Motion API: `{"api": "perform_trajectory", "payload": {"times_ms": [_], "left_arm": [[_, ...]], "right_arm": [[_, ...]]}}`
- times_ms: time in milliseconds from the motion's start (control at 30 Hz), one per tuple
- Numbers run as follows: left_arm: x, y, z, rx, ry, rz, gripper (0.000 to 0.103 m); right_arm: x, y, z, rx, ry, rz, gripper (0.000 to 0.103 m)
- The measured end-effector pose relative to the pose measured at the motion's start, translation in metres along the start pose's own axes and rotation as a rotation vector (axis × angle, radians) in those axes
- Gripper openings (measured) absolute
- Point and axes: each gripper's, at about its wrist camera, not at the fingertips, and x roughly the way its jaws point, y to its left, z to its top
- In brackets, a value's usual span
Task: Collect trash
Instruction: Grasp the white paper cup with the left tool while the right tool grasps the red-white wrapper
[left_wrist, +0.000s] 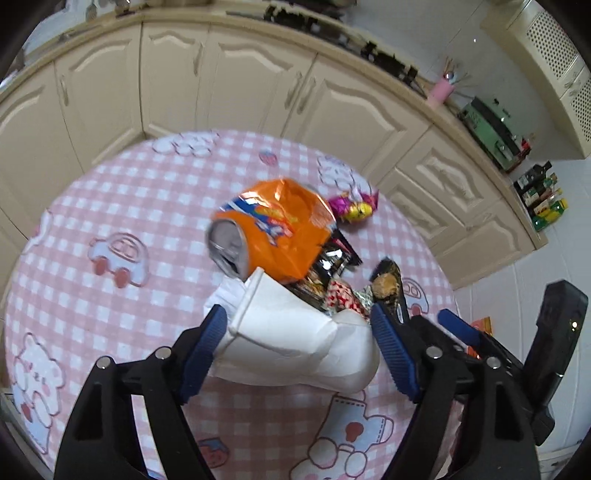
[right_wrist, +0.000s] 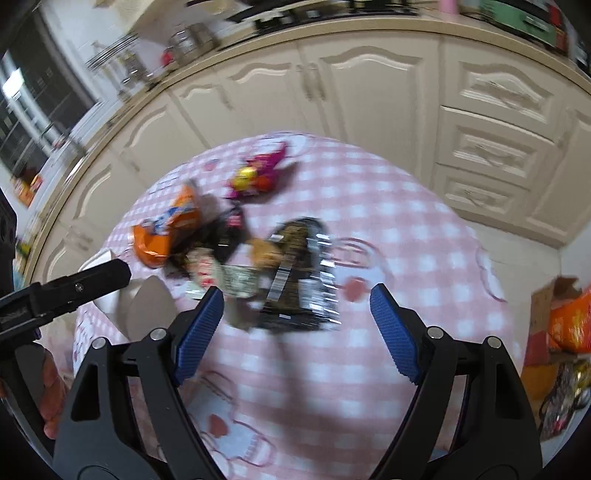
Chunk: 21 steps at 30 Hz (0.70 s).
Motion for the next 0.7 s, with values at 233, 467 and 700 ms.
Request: {"api": "perform_trajectory", "payload": {"times_ms": [233,467,700], "left_arm": [[-0.016,0.025,-0.001,-0.024,-0.044,0.04,0.078],[-0.013,0.038,-0.002,-0.038,-0.035,0.068,0.078],[-0.014,0.033,-0.005,-0.027,-0.039,0.063,0.078]], "right_arm": [[0.029,0.047,0.008,-0.128,0.086,0.062,0.056],[0.049,0.048,0.014,-0.08,0.152,0.073,0.02],[0.024,0.047,0.012,-0.073,0.103,0.075,0.016]]}}
